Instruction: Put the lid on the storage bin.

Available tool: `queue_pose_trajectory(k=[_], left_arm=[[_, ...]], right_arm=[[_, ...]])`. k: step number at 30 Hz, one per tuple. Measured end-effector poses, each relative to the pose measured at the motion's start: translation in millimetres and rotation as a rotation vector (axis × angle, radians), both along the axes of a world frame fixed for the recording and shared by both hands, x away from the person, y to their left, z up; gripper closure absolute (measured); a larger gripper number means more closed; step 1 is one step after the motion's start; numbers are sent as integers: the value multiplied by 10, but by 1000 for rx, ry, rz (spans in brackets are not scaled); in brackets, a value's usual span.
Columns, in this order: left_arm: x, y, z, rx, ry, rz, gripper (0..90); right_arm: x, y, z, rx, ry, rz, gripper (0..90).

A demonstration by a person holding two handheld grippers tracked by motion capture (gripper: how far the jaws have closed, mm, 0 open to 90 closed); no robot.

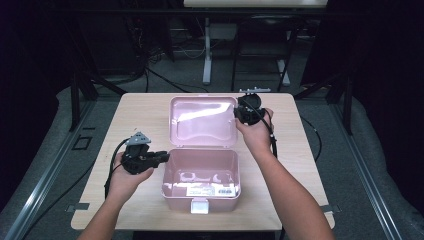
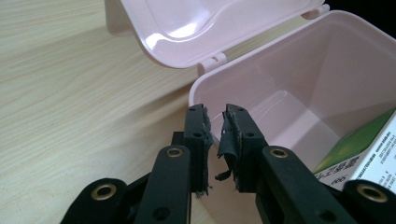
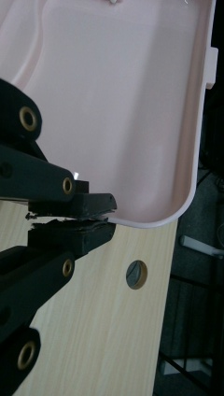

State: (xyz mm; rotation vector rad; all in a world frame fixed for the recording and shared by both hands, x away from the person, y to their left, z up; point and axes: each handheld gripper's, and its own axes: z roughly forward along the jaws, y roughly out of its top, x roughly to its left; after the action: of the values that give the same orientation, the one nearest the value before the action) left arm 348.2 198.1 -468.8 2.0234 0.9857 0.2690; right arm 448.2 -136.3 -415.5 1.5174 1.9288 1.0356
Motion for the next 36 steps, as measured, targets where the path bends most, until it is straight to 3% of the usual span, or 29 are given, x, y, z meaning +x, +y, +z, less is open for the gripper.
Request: queue_pose_trajectory(k=[7, 27, 32, 36], left_arm=[[3, -1, -8, -10, -1, 7, 793], [4, 2, -1, -8, 10, 8, 793], [-2, 6, -5, -12, 9, 11, 793], [-4, 3, -5, -12, 8, 12, 793]], right_arm=[[-165, -27, 84, 4, -60, 24, 856], [-595, -98, 256, 18, -157, 93, 864], [-733, -74, 235, -28, -228, 102, 861], [-788, -126, 224, 32, -229, 108, 867]])
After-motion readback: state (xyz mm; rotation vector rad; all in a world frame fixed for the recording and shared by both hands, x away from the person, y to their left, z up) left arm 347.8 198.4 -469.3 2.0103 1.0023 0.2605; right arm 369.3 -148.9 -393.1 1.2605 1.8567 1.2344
